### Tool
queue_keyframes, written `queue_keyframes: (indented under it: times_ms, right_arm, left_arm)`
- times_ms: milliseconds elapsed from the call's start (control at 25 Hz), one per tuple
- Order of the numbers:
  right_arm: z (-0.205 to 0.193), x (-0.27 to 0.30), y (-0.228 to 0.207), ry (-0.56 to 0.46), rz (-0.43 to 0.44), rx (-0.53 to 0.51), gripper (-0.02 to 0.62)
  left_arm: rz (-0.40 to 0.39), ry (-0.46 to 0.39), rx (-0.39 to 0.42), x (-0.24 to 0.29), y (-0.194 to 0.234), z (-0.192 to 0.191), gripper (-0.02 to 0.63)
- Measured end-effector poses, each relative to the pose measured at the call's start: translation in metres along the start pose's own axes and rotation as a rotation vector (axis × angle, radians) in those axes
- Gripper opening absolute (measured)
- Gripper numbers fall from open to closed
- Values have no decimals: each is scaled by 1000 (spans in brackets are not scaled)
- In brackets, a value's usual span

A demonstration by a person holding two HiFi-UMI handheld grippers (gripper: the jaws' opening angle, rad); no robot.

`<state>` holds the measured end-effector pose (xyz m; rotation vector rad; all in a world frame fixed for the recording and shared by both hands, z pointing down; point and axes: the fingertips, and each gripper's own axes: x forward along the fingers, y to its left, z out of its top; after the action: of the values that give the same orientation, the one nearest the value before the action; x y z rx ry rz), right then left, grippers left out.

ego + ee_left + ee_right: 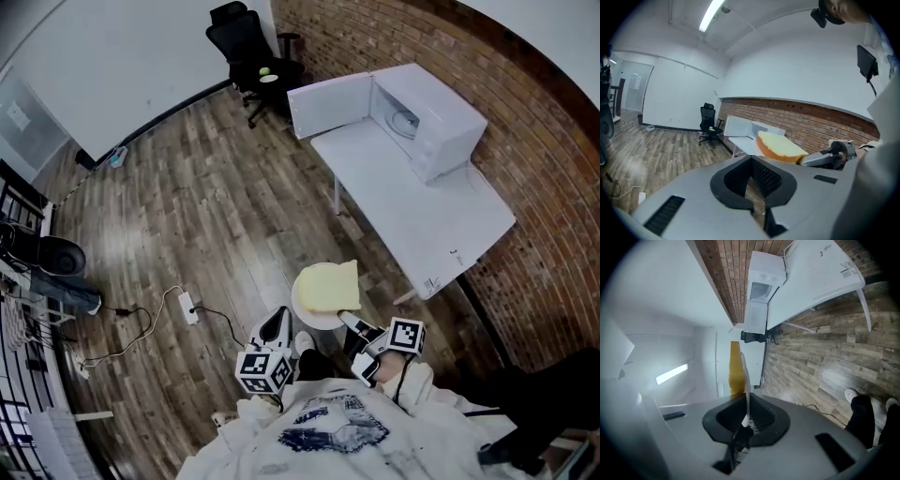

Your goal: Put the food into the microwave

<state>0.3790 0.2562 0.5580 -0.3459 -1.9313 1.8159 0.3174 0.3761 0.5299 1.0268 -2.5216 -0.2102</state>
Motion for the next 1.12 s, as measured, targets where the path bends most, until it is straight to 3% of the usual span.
queue_keyframes:
  times_ms: [640, 920, 1120]
  right_arm:
    - [46, 171, 27, -79, 32, -11, 23]
    - [66, 187, 31, -104, 19, -42, 23]
    - [73, 198, 28, -117, 9, -10, 23]
  left_arm:
    - [-73, 19, 42, 86, 145, 72, 8]
    - [-95, 18, 17, 108, 159, 79, 8]
    - [-112, 31, 9, 122, 167, 82, 8]
